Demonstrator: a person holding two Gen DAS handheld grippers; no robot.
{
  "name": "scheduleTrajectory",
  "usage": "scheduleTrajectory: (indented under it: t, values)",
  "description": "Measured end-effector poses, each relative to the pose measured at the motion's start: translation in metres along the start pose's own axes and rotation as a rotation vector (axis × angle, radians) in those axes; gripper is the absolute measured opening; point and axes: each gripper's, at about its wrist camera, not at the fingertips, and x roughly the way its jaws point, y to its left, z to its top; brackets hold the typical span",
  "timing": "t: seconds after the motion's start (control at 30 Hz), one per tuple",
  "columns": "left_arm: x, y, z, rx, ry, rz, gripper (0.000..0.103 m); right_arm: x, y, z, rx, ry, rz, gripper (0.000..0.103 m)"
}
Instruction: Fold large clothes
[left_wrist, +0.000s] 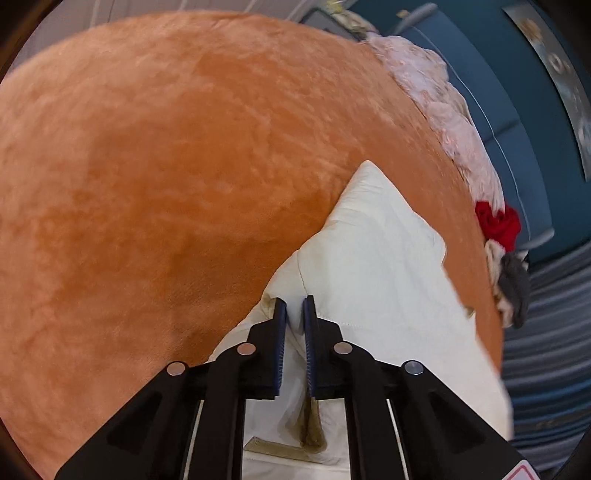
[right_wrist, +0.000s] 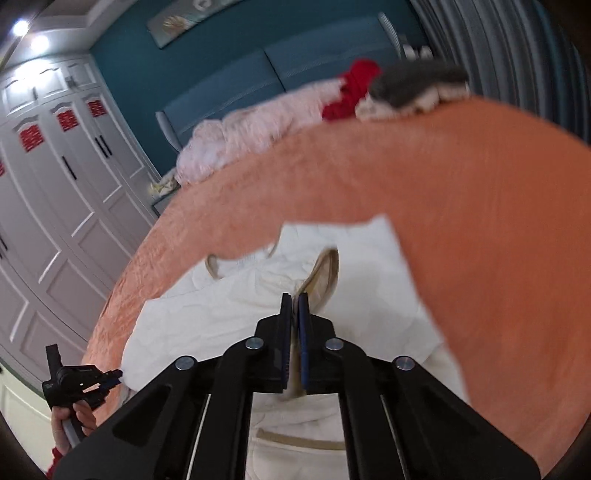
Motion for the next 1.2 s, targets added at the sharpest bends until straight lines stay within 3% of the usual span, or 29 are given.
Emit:
scheduleTrajectory:
  t: [0.1,0.2,0.33,0.7,0.87,0.93,1.0,1.03,1.1,1.2]
  values:
    - [0.0,-0.014,-0.015,0.139,-0.051,0.089,0.005,0.01,0.003,-0.011,-0.108,0.031,-0.107,0.001]
    - [0.006,-0.022,-0.03,0.224,-0.079,0.168,0.005,0.044,-0.007,-0.044,-0.16,0.151,-0.184,0.001]
    - [0.015,-0.023,-0.041,0.308,-0.107,0.237,0.005,0.066,-0.024,-0.075,-0.124,0.221,-0.185,0.001]
    - [0.034,-0.033,-0.062,0.459,-0.204,0.35,0.007,0.076,-0.024,-0.096,-0.158,0.208,-0.199,0.001]
    - [0.027,-0.034,-0.058,0.459,-0.21,0.353,0.009,0.075,-0.023,-0.09,-0.158,0.212,-0.204,0.002]
    - [0.016,-0.035,-0.055,0.463,-0.201,0.352,0.012,0.065,-0.02,-0.083,-0.154,0.207,-0.214,0.007]
    - [0.001,-0.034,-0.052,0.462,-0.196,0.33,0.012,0.046,-0.017,-0.072,-0.146,0.163,-0.219,0.025]
    - [-0.009,-0.036,-0.05,0.468,-0.202,0.314,0.012,0.038,-0.016,-0.069,-0.141,0.139,-0.214,0.029]
    - [-0.025,-0.047,-0.045,0.502,-0.232,0.302,0.012,0.023,-0.009,-0.056,-0.133,0.082,-0.193,0.031]
    - [-0.033,-0.077,-0.039,0.545,-0.254,0.266,0.012,0.025,0.011,-0.04,-0.13,0.069,-0.141,0.031]
